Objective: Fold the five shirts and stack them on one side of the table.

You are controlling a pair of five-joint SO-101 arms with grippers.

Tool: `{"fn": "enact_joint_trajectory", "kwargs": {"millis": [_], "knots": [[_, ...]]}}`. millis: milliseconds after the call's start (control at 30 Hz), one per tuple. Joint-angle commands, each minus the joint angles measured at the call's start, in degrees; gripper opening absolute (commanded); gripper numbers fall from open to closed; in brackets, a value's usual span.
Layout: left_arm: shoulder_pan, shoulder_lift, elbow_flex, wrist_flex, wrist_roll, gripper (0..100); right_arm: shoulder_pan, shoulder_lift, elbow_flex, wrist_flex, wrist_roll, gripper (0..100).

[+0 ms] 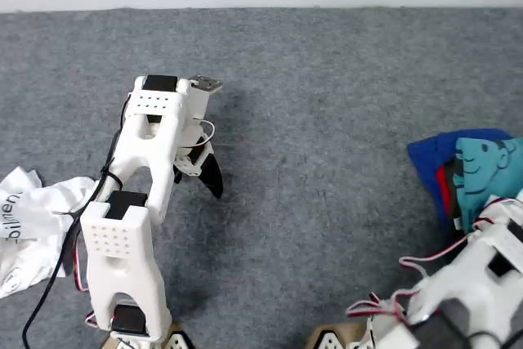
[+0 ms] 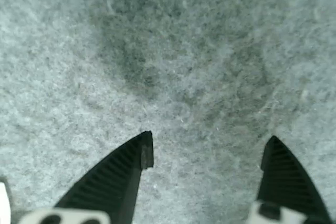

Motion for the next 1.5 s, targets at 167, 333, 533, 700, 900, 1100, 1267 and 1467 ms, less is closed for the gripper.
{"fn": "enact_joint_trajectory", "kwargs": {"millis": [167, 333, 533, 700, 900, 1100, 1267, 1467], "knots": [[-4.31, -5.98, -2.15, 0.53, -0.35, 32, -0.57, -20.18, -5.10, 17.10, -0.18, 22.3], [-14.86, -16.09, -5.41, 1.32, 1.49, 32, -6.20, -14.02, -11.87, 29.93, 2.90, 22.3], [-39.47, -28.31, -5.58, 2.20, 1.23, 32, -18.86, -12.62, -15.56, 44.97, 13.01, 22.3], [-59.25, -28.66, -4.18, 1.76, -1.76, 32, -24.22, -12.09, -15.21, 46.64, 11.60, 22.3], [-70.07, -17.41, -0.22, -2.73, -5.01, 33, -24.66, -12.09, -15.38, 46.55, 11.96, 22.3], [-70.59, -4.92, -0.22, -6.59, -8.18, 32, -24.57, -12.62, -15.56, 49.98, 11.69, 22.3], [-68.40, 3.60, -0.75, -8.70, -10.55, 11, -24.48, -12.70, -15.56, 53.76, 11.69, 22.3], [-56.44, 4.22, -9.10, 2.64, -10.46, 1, -24.31, -12.70, -15.56, 54.11, 12.04, 22.3]]}}
